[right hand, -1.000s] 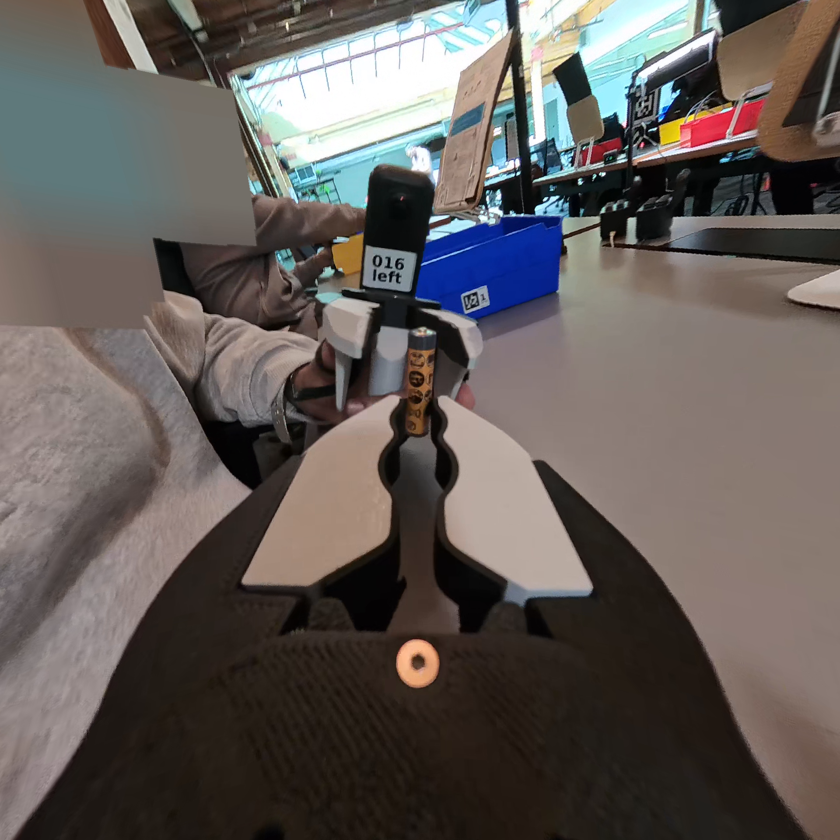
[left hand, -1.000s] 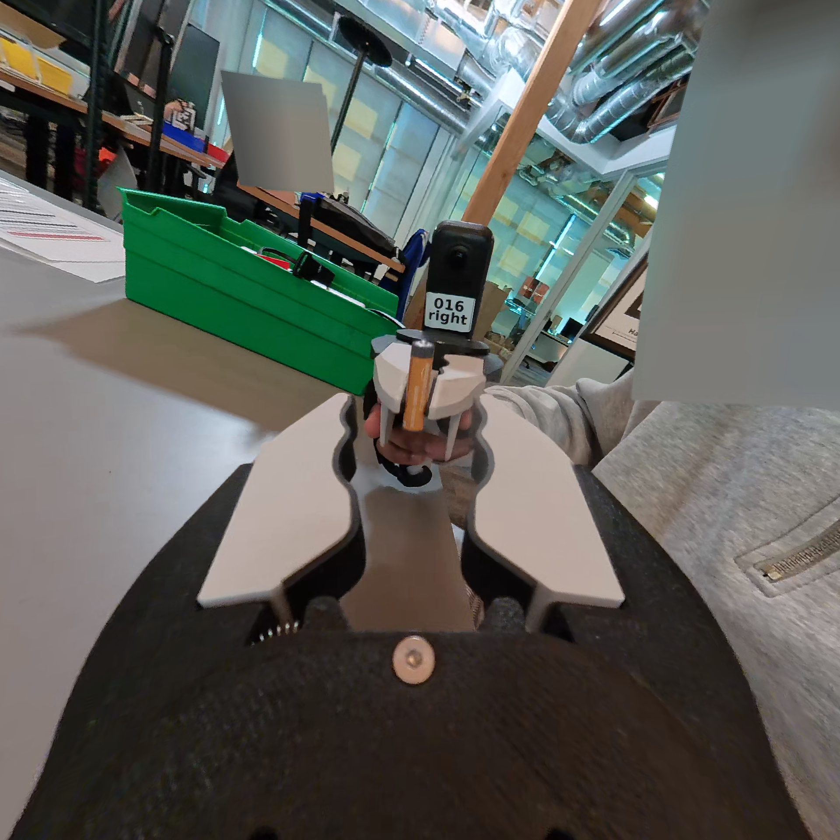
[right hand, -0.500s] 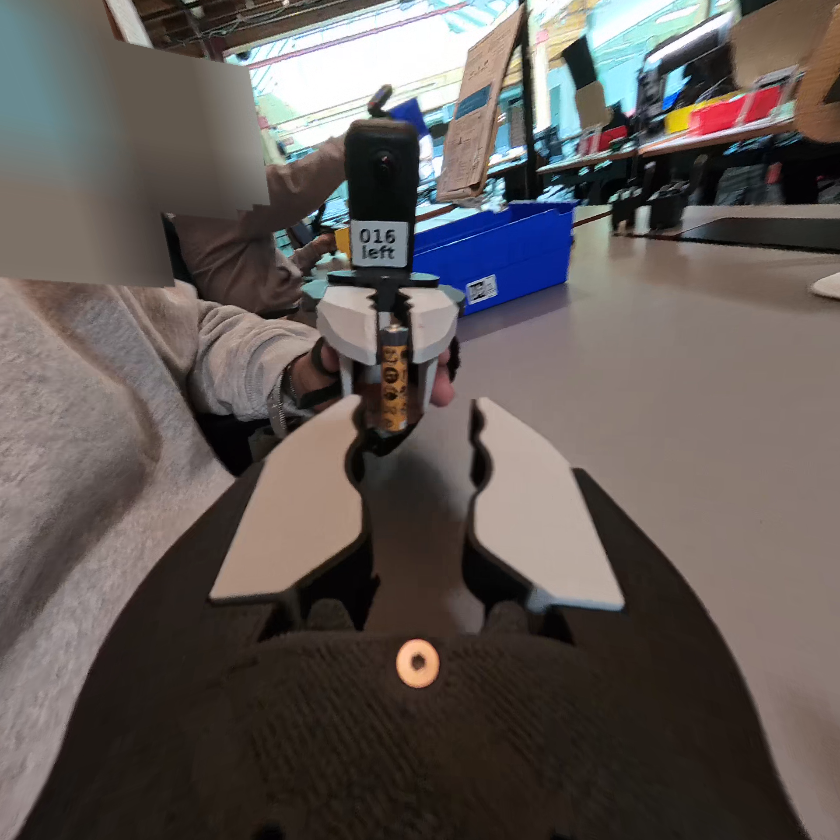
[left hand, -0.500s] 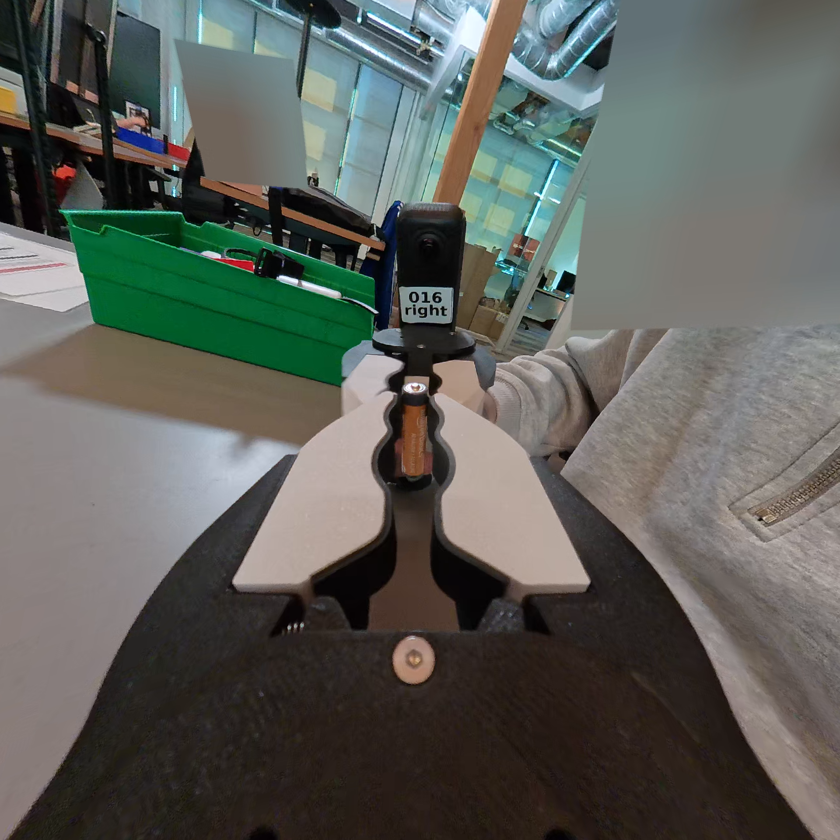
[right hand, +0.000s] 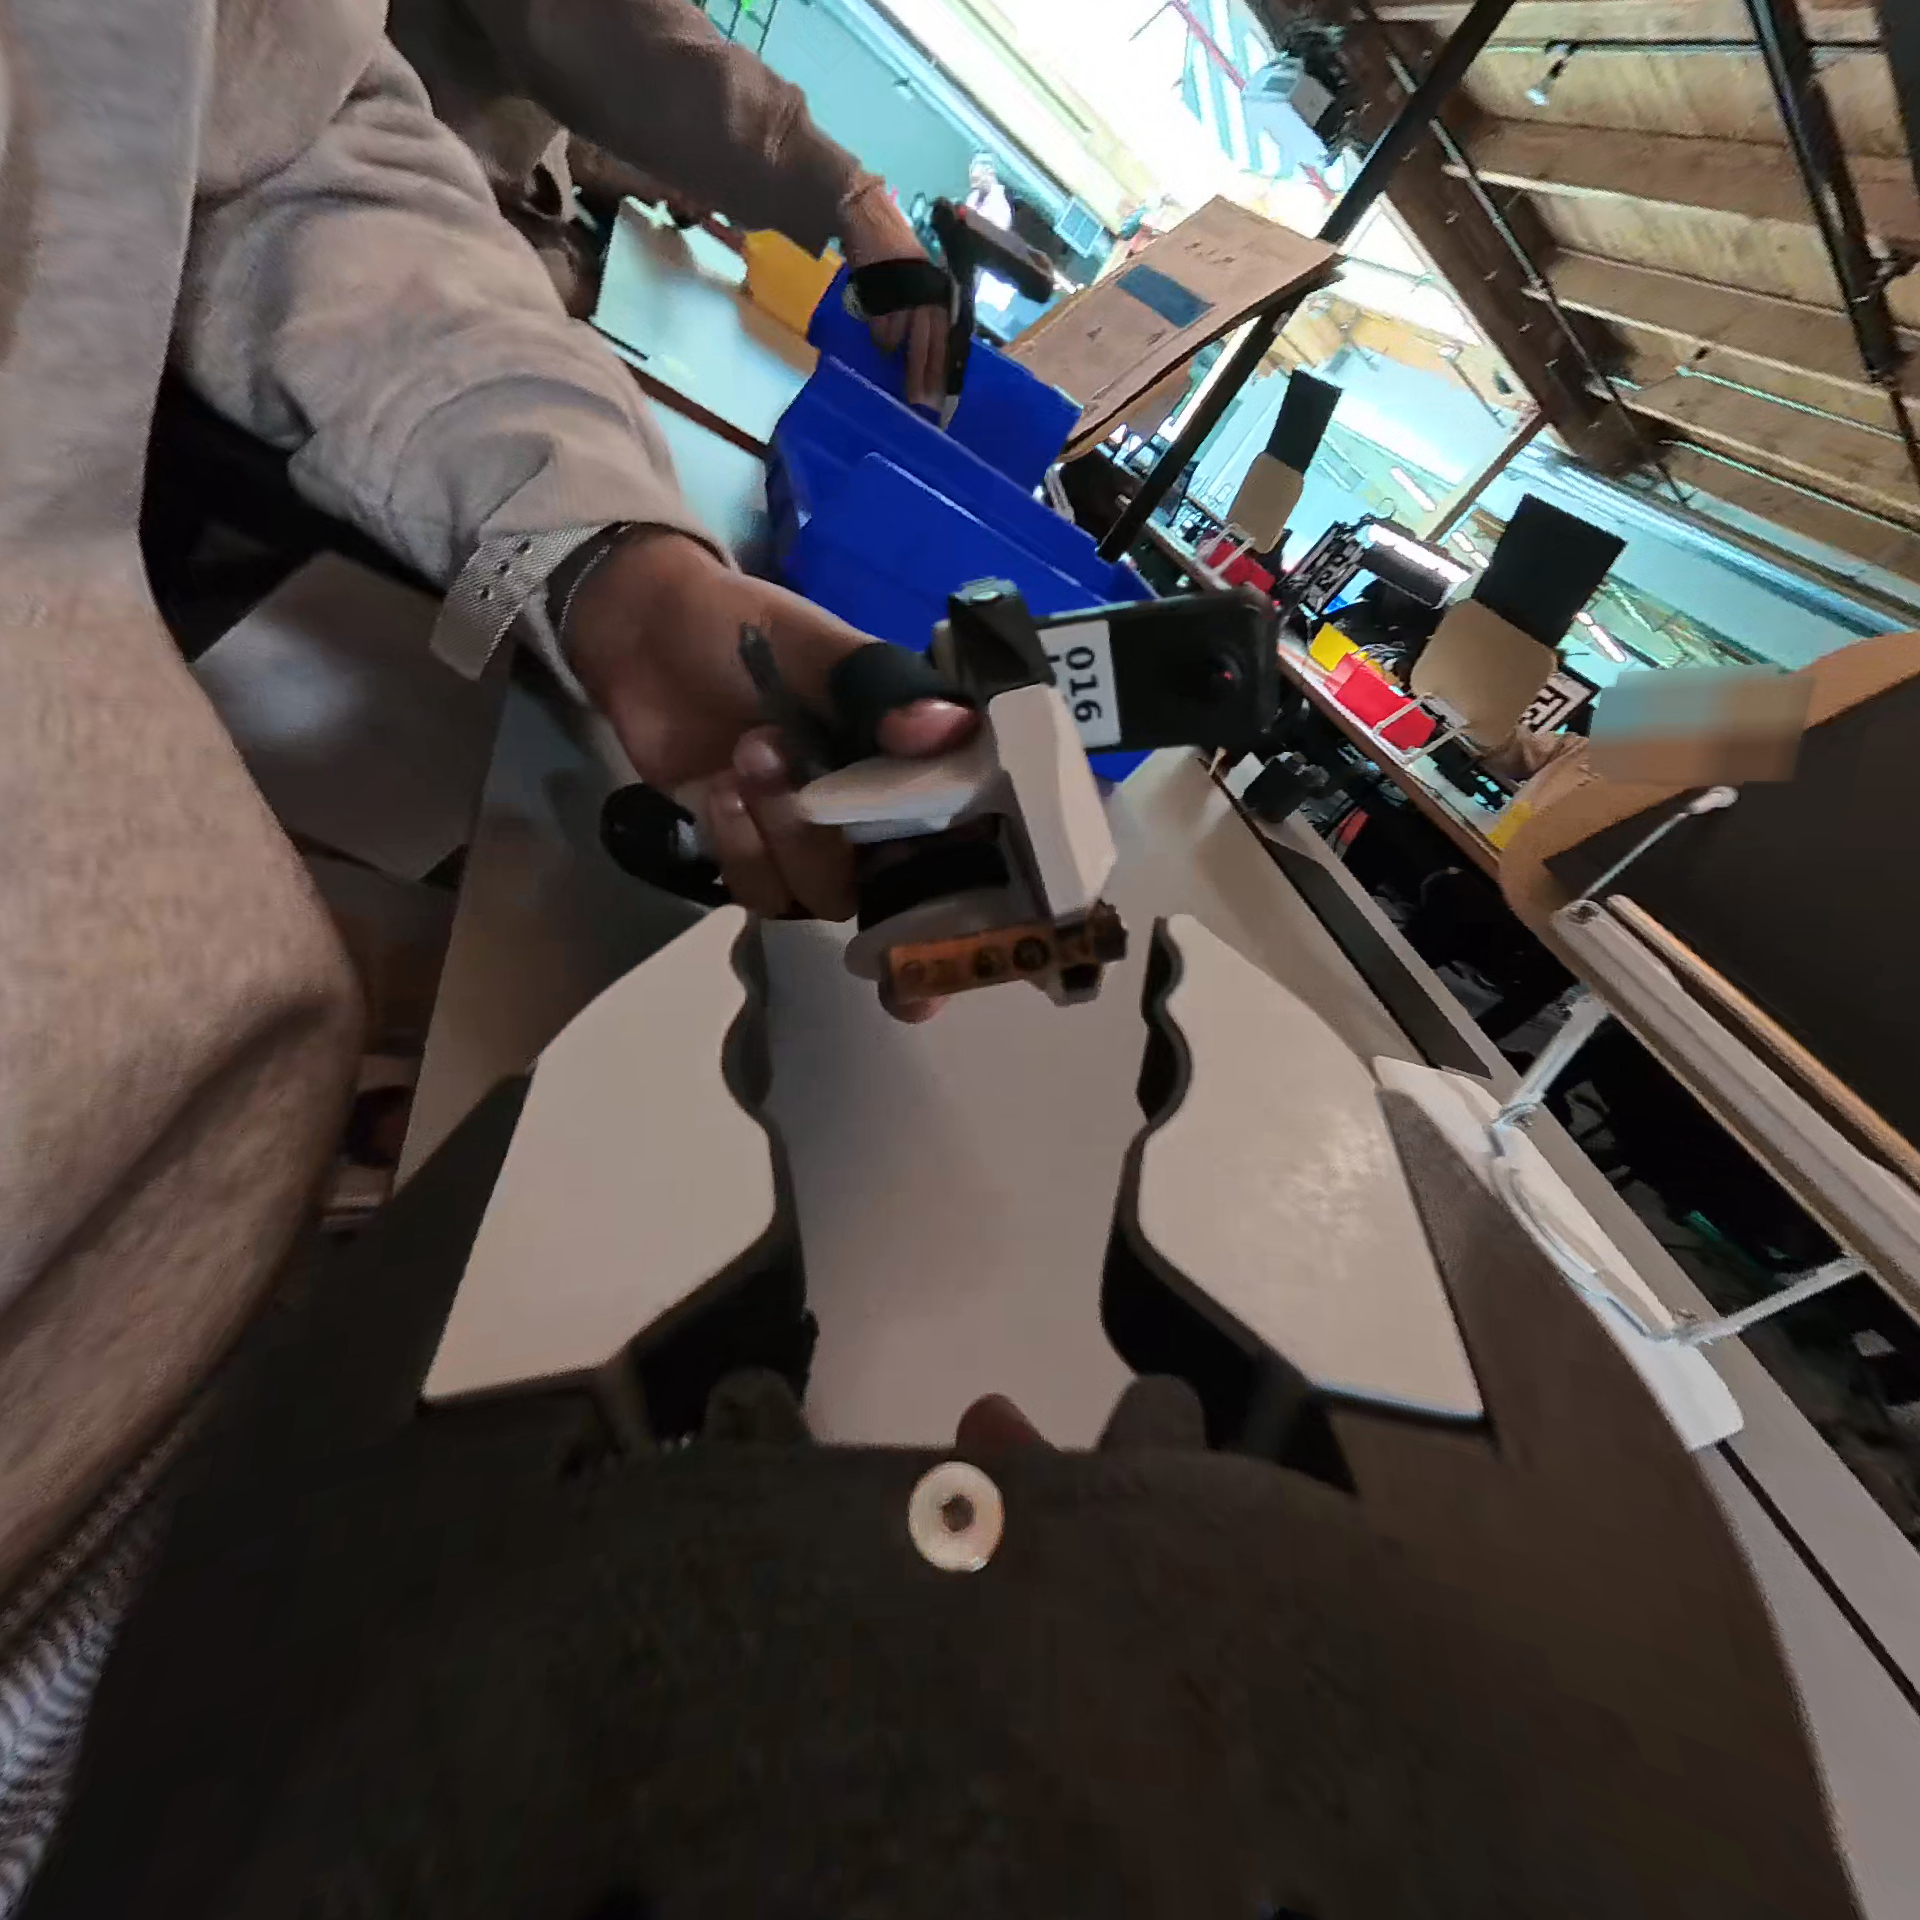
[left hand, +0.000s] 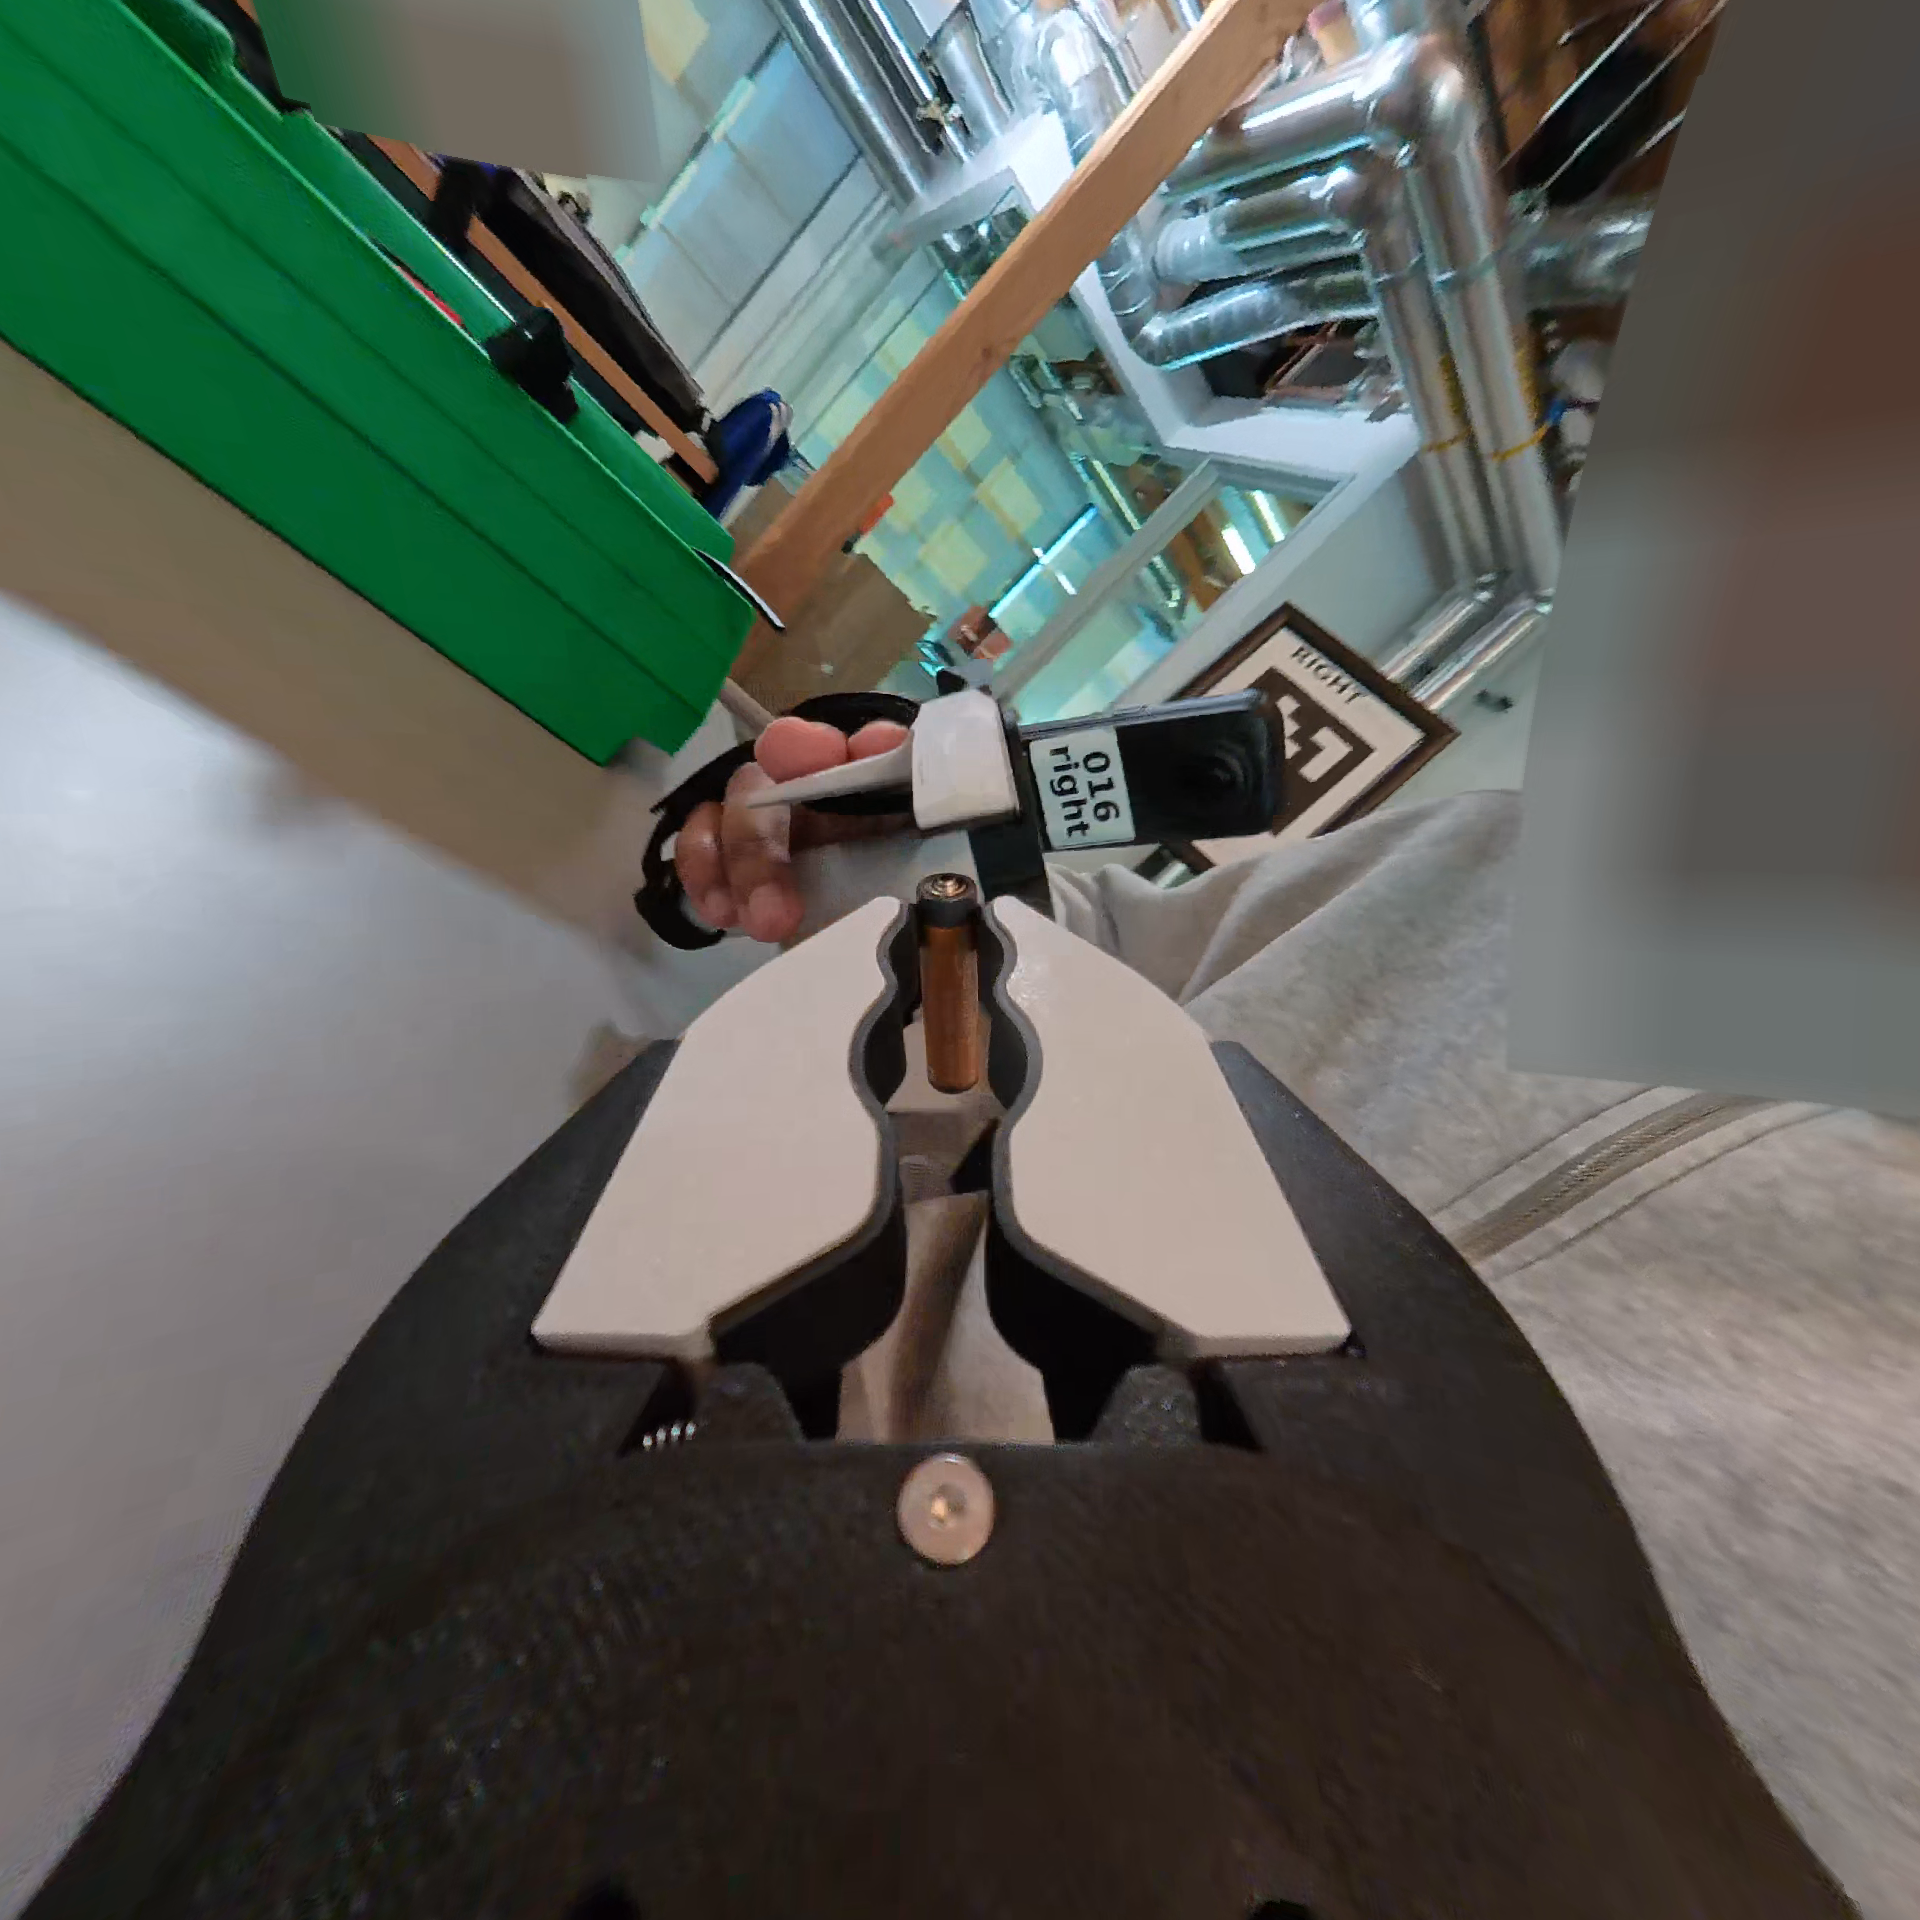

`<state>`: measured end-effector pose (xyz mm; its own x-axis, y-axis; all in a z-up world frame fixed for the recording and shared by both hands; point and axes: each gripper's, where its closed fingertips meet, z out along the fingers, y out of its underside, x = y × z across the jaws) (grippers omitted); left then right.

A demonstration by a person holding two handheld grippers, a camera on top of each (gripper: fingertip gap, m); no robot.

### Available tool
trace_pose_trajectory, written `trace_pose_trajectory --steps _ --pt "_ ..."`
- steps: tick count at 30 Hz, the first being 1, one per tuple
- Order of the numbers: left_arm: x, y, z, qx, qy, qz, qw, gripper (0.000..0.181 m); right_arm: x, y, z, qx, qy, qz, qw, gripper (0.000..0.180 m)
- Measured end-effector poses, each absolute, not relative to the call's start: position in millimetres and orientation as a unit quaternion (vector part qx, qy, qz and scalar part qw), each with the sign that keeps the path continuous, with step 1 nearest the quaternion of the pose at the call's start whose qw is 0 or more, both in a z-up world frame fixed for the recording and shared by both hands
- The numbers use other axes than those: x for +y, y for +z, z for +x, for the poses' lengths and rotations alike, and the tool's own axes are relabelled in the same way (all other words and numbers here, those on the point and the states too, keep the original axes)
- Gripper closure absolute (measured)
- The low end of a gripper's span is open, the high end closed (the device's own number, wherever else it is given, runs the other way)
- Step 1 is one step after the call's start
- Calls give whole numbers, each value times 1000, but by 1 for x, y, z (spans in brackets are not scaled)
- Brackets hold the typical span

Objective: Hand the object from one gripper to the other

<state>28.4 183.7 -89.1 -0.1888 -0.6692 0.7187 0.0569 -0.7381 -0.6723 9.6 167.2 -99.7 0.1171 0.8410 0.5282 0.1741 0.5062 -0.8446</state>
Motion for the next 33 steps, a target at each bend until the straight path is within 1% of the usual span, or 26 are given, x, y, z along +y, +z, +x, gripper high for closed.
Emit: trace_pose_trajectory --steps 5,7,12,13,14,15,17,23,26,29,31,33 --pt "175 -91 32 250 -754 -578 188 171 164 -104 9 -623 263 -411 612 120" --pt "172 -94 34 256 -753 -580 175 171 163 -104 10 -623 268 -409 610 131" --pt "171 -96 35 261 -751 -581 173 170 164 -104 11 -622 275 -419 602 131" --pt "172 -96 35 257 -751 -581 180 163 166 -104 12 -620 271 -422 603 132" --pt "175 -96 36 252 -748 -584 190 151 168 -104 13 -618 267 -425 605 132" --pt "177 -95 36 249 -745 -585 200 145 170 -104 13 -615 264 -429 606 131" --pt "178 -96 35 251 -742 -587 204 145 173 -104 15 -607 267 -436 608 132" --pt "172 -98 38 247 -755 -584 169 146 180 -96 19 -580 283 -448 618 132" --pt "165 -101 40 254 -760 -582 141 148 181 -95 20 -576 287 -450 619 132" --pt "163 -103 42 257 -759 -583 135 151 180 -96 19 -579 285 -449 618 132" --pt "163 -103 41 258 -759 -583 134 156 180 -96 19 -579 282 -449 619 132" --pt "162 -102 39 260 -761 -580 129 170 180 -96 19 -578 282 -449 620 132"
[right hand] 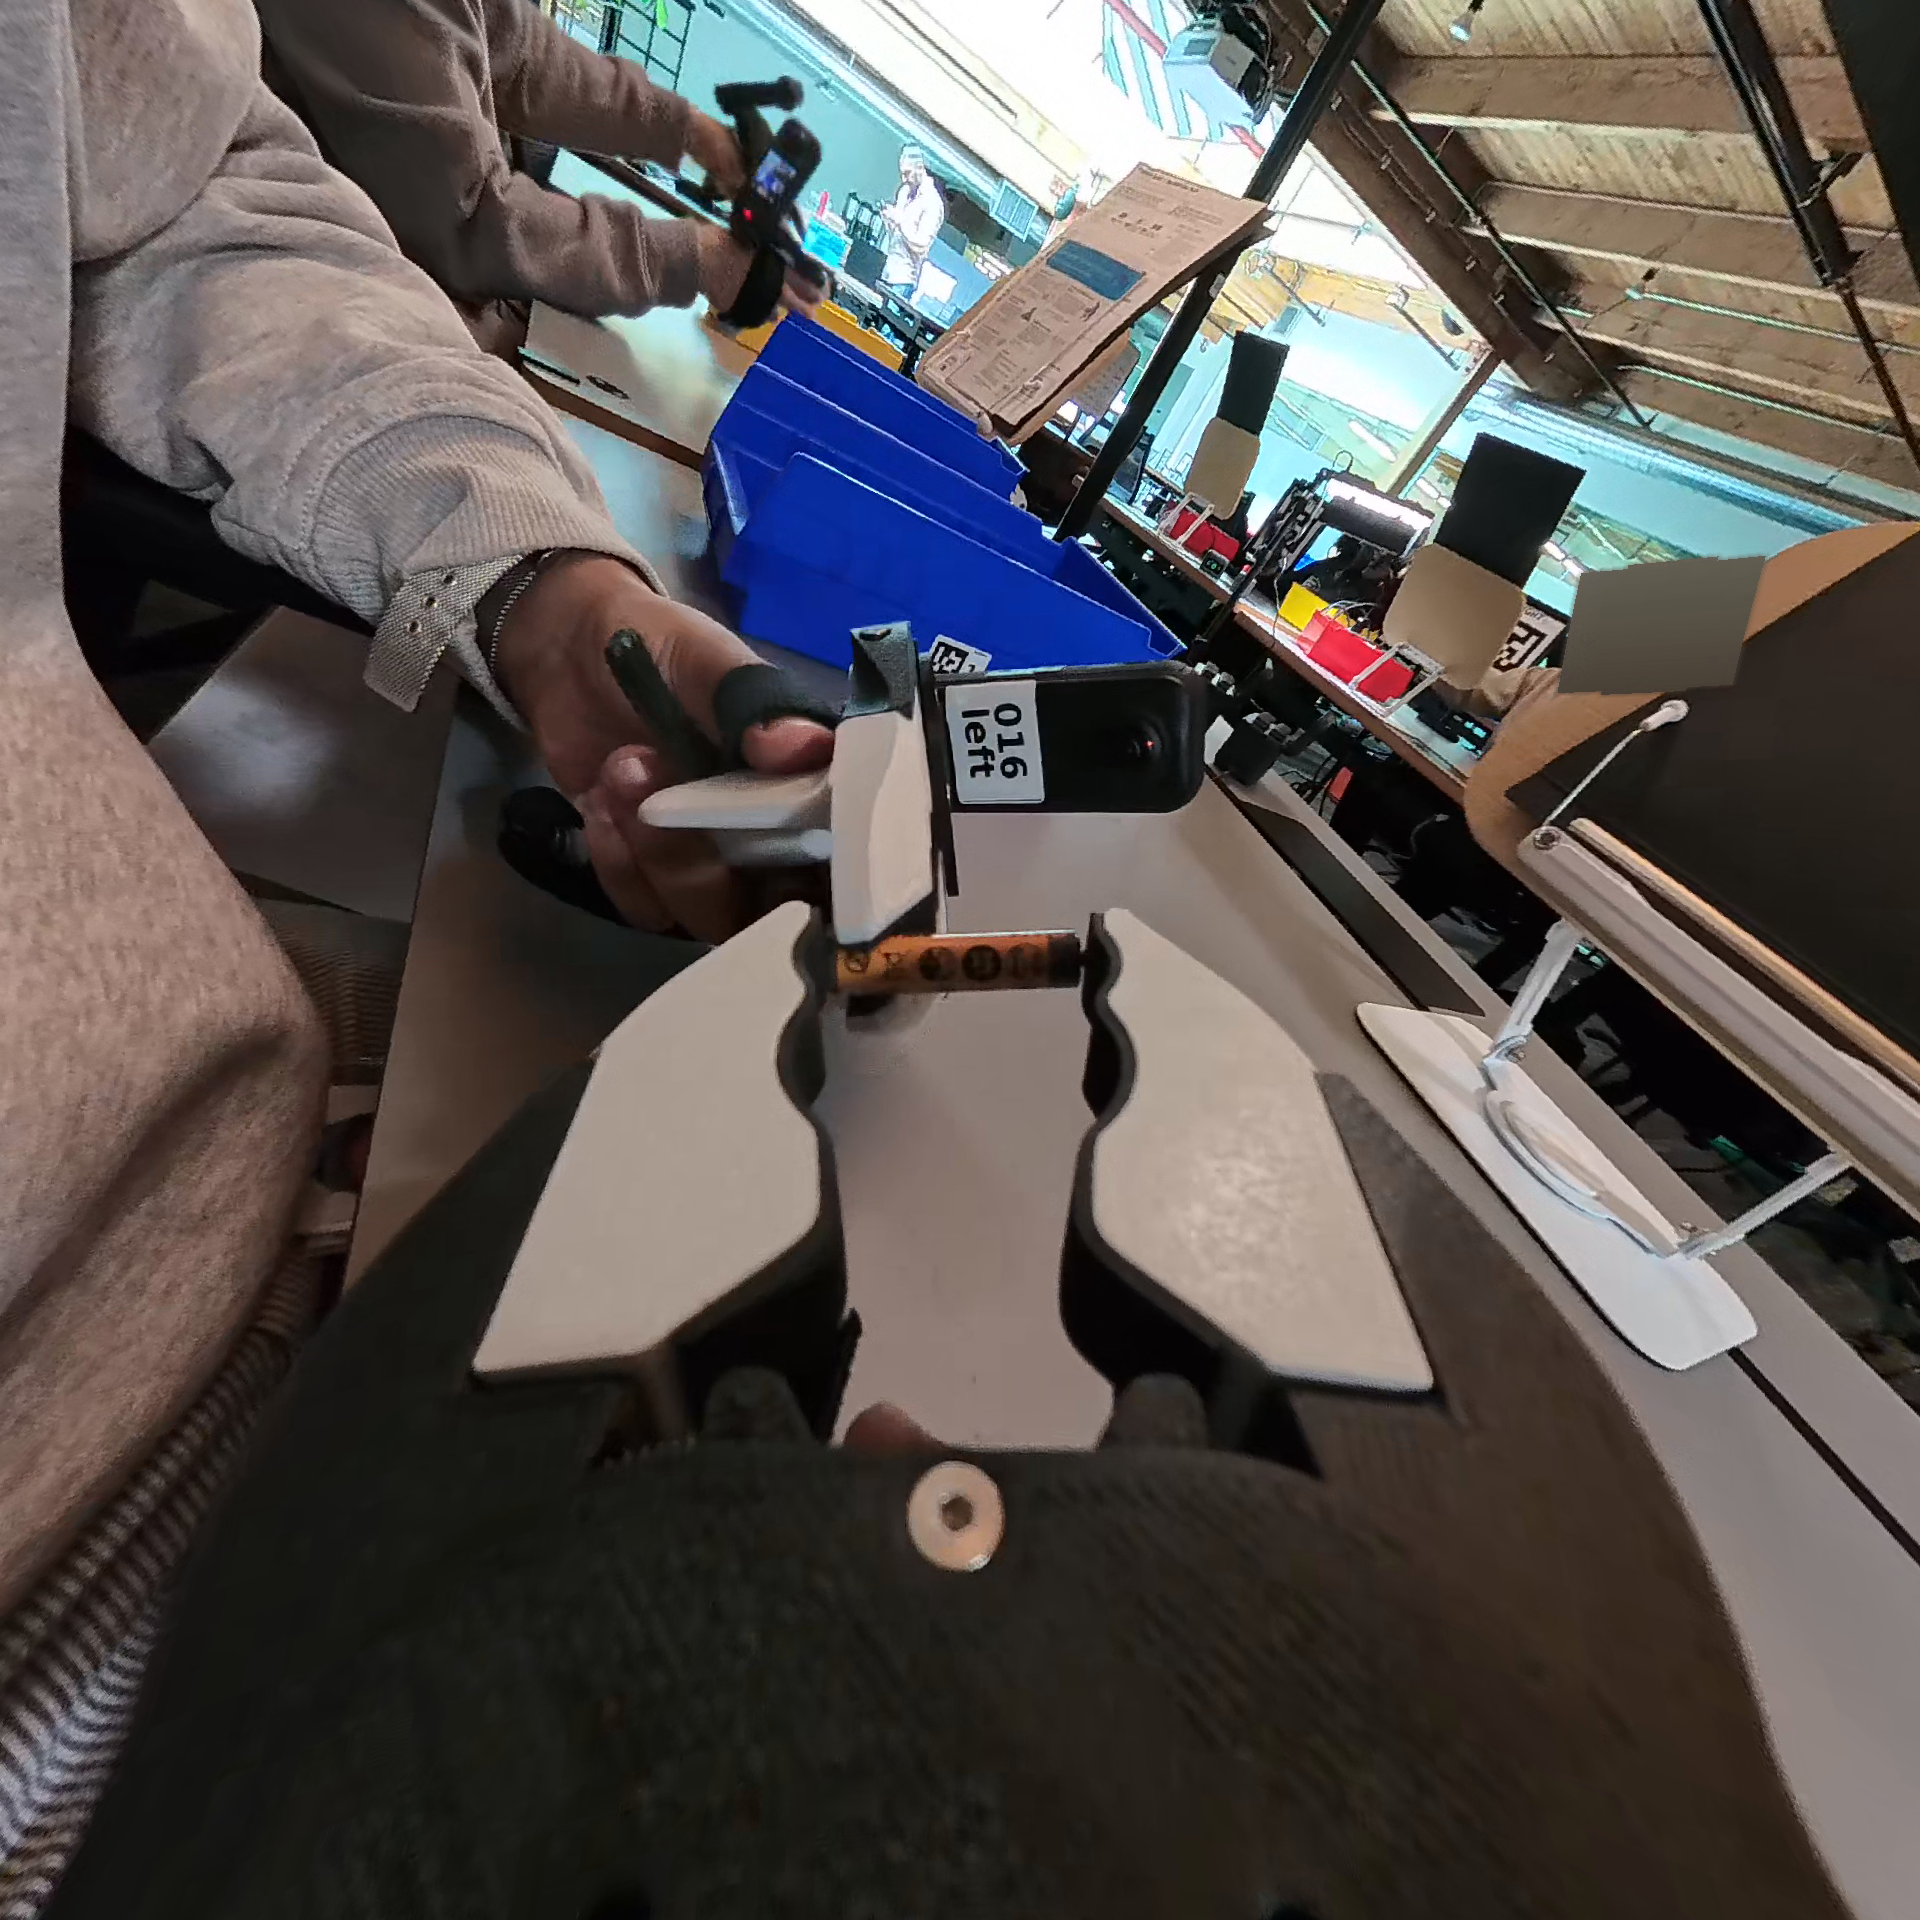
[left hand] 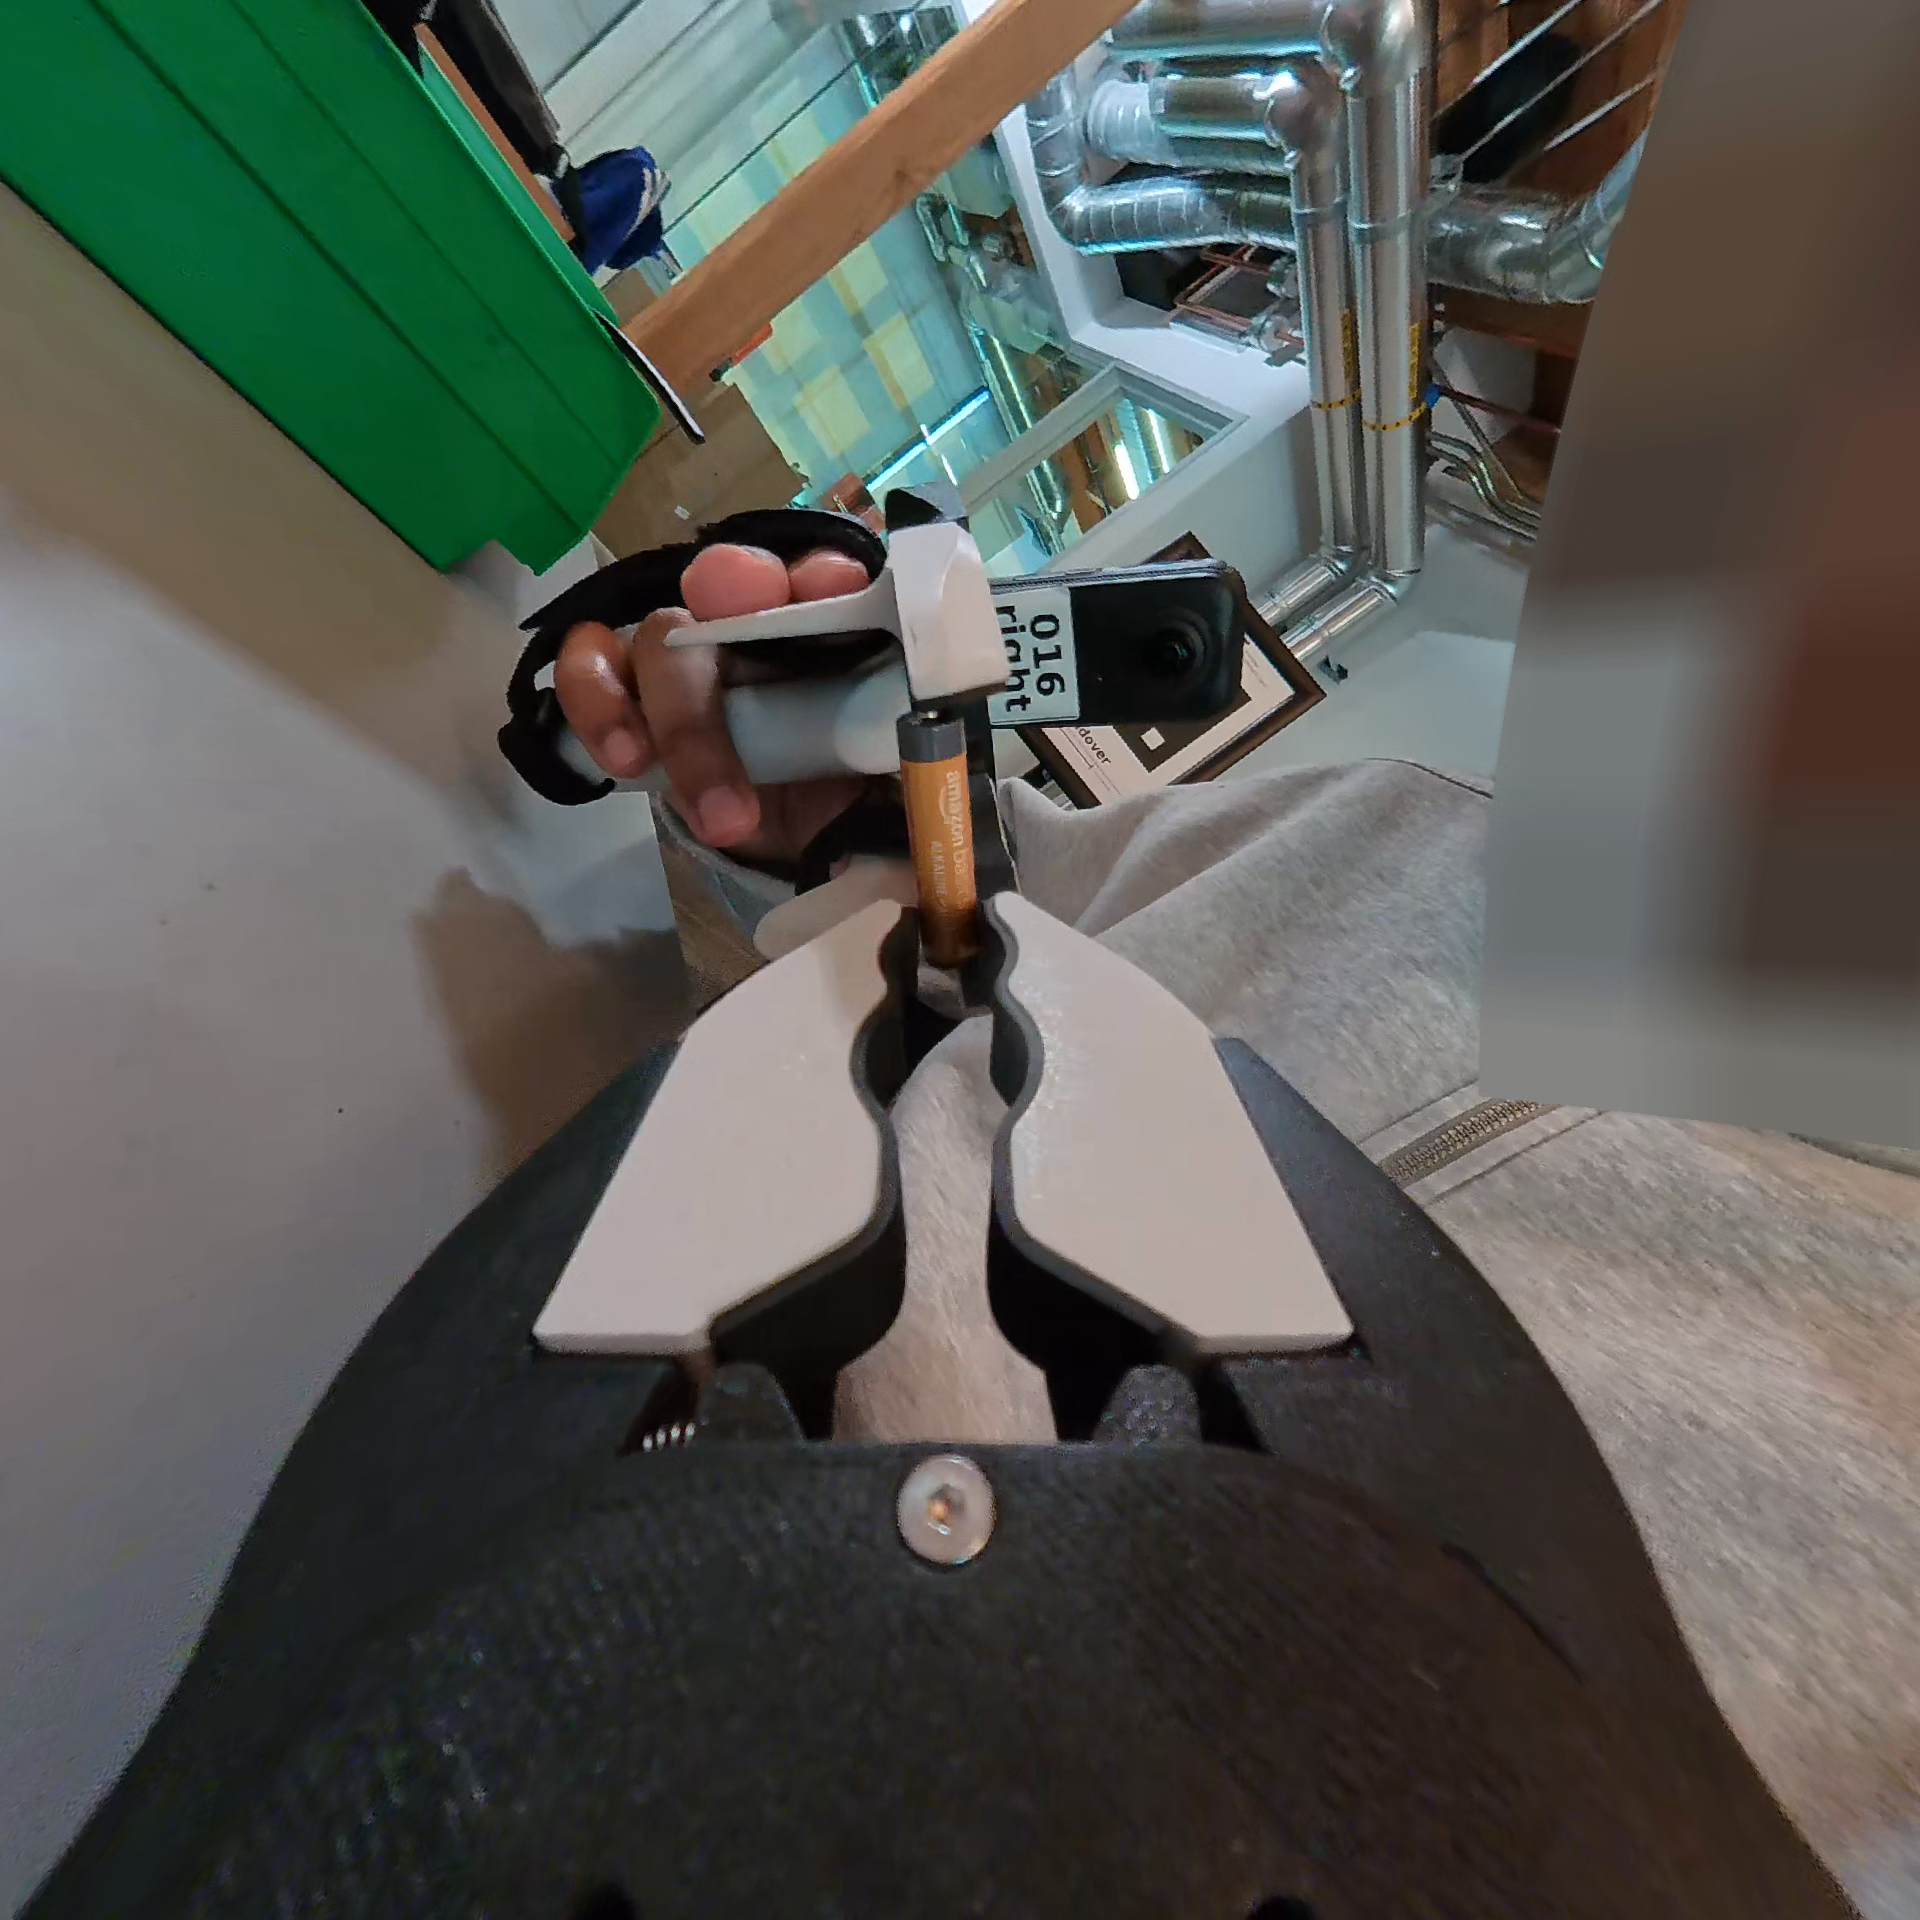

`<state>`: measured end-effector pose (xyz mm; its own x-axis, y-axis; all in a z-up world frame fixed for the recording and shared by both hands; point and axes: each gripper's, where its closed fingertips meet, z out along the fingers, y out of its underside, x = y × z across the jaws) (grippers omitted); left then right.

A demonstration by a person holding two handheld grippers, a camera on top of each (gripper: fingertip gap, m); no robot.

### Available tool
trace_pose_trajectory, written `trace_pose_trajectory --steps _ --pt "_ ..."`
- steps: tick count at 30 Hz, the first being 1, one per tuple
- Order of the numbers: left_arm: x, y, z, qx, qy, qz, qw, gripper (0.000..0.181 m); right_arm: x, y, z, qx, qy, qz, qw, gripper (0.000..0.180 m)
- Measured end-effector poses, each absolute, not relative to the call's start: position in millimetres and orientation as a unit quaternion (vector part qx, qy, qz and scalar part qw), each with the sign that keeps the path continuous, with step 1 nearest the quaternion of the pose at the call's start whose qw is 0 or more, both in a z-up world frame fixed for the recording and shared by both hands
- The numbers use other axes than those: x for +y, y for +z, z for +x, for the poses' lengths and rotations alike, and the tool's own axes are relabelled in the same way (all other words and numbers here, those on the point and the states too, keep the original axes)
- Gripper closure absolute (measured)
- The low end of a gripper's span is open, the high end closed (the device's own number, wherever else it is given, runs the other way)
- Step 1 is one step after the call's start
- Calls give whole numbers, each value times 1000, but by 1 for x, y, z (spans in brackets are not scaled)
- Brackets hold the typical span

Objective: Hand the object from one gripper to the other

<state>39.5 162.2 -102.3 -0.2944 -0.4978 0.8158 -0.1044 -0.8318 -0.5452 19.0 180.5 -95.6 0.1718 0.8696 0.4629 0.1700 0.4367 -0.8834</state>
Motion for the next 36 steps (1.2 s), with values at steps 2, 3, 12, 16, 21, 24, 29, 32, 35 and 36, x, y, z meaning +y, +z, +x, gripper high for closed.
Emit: trace_pose_trajectory --steps 2,3,12,16,21,24,29,32,35,36 --pt "162 -103 40 258 -761 -582 125 170 181 -96 19 -575 286 -452 619 131" --pt "163 -103 39 256 -761 -583 124 171 182 -96 19 -570 287 -454 621 129" --pt "176 -100 34 241 -750 -591 173 171 209 -72 35 -406 432 -529 606 103" --pt "177 -104 36 282 -708 -608 223 171 219 -70 41 -307 527 -568 553 105" --pt "177 -108 38 328 -656 -621 276 171 207 -74 31 -282 605 -580 466 128" --pt "177 -110 39 348 -633 -627 294 171 196 -82 23 -319 598 -587 443 148" --pt "172 -114 42 379 -607 -628 306 171 192 -86 21 -346 584 -590 438 169" --pt "173 -113 42 378 -605 -627 312 169 193 -85 23 -334 598 -592 425 169" --pt "179 -109 41 353 -619 -625 318 150 196 -83 26 -321 607 -591 424 169" --pt "181 -109 40 347 -622 -625 319 148 198 -83 27 -318 608 -591 424 169"
